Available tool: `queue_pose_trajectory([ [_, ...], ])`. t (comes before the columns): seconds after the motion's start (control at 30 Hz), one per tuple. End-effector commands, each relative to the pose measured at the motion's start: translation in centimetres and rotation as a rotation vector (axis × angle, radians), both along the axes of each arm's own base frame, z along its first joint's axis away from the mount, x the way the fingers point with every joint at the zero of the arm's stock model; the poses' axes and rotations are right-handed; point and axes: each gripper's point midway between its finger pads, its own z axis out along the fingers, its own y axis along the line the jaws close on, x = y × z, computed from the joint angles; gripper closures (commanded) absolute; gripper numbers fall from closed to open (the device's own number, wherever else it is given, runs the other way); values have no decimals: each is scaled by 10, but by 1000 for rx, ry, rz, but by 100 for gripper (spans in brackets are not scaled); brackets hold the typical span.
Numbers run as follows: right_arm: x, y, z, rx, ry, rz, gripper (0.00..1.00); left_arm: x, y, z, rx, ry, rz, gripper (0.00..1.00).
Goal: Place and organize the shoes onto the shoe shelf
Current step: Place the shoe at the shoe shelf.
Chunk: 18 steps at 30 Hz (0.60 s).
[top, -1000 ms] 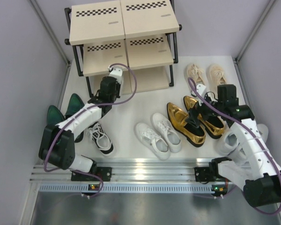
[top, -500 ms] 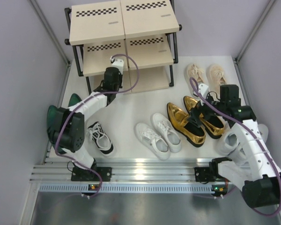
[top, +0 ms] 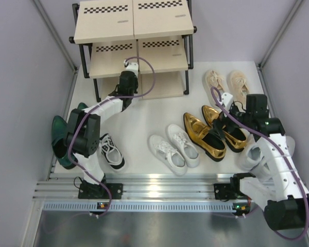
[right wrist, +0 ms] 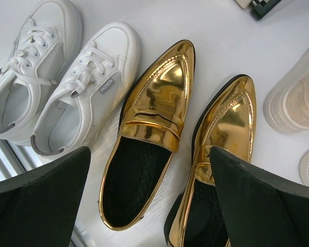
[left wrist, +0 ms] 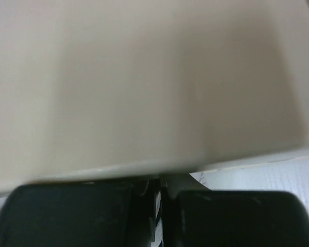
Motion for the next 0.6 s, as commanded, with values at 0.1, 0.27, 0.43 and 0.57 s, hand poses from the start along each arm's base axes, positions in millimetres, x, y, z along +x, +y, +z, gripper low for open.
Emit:
queue_pose_trajectory([
  [0.1, -3, 0, 10, 11, -47, 28, 1, 26, -1, 50, -60, -168, 34, 100],
  [0.27, -3, -1, 12, 16, -52, 28, 1, 14, 4, 35, -79, -128, 60, 87],
  [0.43, -4, -1, 11, 16, -51, 30, 1, 4, 4, 39, -133, -128, 70, 49],
  [0.57, -4, -1, 13, 18, -52, 31, 1, -8, 4, 58, -179, -150, 59, 35],
])
